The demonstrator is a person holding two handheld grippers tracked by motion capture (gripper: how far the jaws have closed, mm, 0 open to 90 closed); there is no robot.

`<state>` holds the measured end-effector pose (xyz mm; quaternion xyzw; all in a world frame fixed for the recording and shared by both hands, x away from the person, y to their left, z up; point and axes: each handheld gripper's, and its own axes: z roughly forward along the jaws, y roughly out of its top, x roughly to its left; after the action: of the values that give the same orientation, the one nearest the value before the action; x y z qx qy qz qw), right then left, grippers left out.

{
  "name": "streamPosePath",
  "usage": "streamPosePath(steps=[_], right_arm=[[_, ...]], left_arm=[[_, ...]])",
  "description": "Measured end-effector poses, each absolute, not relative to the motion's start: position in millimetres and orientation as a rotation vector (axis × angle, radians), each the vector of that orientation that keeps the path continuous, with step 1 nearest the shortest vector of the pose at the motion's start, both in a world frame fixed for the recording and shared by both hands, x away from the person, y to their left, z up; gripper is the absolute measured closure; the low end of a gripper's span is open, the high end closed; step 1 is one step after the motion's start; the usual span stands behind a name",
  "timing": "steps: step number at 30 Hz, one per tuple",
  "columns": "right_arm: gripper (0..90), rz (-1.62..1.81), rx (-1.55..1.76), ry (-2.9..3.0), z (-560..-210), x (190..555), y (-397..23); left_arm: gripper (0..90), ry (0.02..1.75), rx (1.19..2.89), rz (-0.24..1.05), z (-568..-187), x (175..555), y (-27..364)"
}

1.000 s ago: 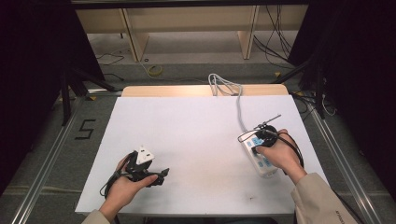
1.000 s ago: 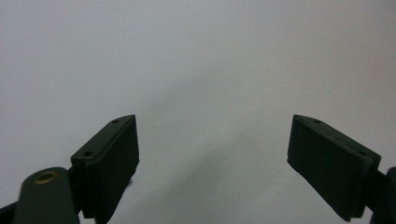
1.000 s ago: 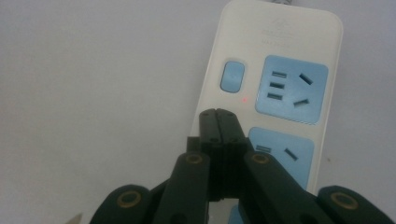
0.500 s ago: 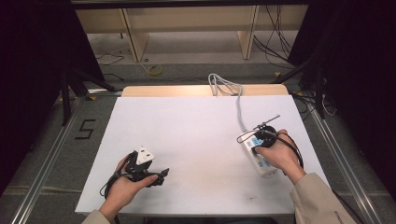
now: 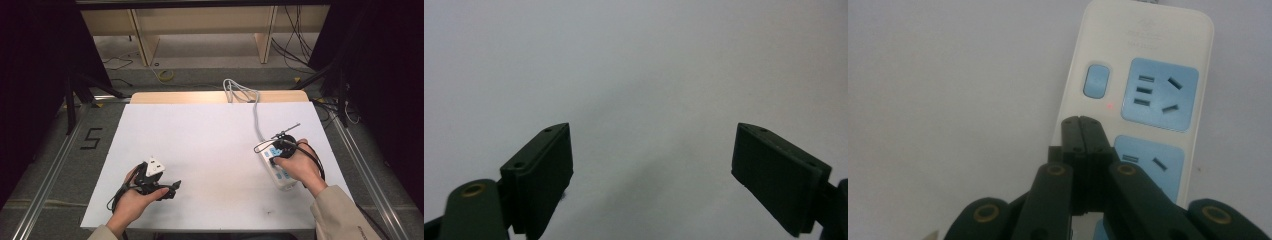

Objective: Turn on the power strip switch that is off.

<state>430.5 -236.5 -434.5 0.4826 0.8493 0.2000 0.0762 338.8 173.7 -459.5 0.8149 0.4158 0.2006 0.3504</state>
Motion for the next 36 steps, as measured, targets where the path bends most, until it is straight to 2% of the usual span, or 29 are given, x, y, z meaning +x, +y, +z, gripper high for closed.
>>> streamPosePath(steps=[36], right_arm=[[90.0,0.589,1.462,2.542,-435.1,431.1,-235.4]], left_arm=[[16.3,1.076,2.113,0.517,-459.6,338.9,173.3]])
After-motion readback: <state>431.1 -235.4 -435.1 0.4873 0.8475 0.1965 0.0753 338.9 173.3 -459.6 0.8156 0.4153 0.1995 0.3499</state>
